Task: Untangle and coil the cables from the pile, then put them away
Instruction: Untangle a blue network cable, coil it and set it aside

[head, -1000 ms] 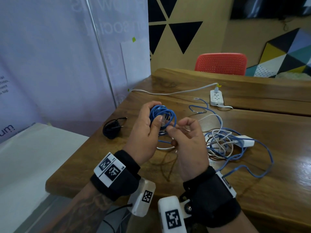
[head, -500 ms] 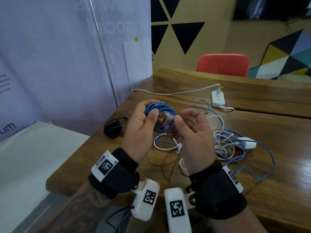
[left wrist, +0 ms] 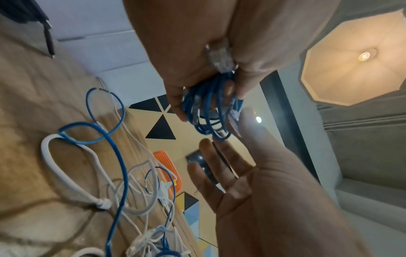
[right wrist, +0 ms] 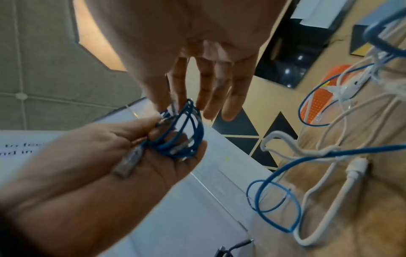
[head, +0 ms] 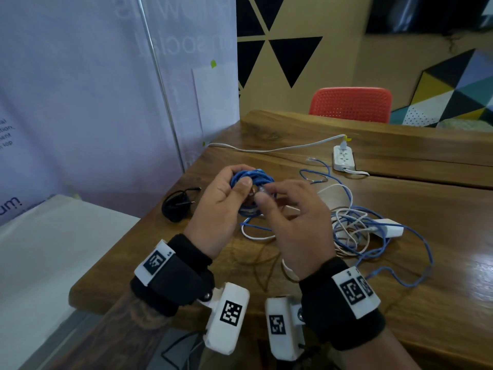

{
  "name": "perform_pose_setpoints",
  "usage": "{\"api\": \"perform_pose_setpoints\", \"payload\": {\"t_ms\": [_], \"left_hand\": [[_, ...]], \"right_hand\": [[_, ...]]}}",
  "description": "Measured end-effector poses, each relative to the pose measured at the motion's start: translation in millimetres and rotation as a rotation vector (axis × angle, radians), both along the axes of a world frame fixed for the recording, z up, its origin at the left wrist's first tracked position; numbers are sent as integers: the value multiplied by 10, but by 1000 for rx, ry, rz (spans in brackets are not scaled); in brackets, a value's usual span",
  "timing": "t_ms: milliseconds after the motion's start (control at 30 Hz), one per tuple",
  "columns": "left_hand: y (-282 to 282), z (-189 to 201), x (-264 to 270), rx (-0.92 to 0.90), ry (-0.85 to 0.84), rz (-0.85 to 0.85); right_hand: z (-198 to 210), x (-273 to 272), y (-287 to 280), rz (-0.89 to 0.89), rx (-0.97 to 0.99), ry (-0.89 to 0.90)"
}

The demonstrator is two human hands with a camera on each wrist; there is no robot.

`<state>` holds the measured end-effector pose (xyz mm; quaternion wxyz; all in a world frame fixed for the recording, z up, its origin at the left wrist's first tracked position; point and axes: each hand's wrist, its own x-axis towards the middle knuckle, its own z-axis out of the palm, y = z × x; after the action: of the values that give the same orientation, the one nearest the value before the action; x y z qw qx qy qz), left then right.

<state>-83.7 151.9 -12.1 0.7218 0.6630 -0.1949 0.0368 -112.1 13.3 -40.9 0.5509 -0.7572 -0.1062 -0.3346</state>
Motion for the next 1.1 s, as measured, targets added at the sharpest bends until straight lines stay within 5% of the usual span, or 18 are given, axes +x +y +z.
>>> {"api": "perform_pose_setpoints", "payload": {"t_ms": [300,833,933,1100], "left_hand": [[1,28,80,-403,214,-37],[57,-114,126,-83,206,-171],[-1,-122,154,-85,198,-85],[2,-95,213,-81,139,63]], "right_hand": [[105,3,-117,271,447,302],[237,66,-750,137,488,226],[142,144,-681,63,412,278],[-12,151,-461,-55,9,200]]}}
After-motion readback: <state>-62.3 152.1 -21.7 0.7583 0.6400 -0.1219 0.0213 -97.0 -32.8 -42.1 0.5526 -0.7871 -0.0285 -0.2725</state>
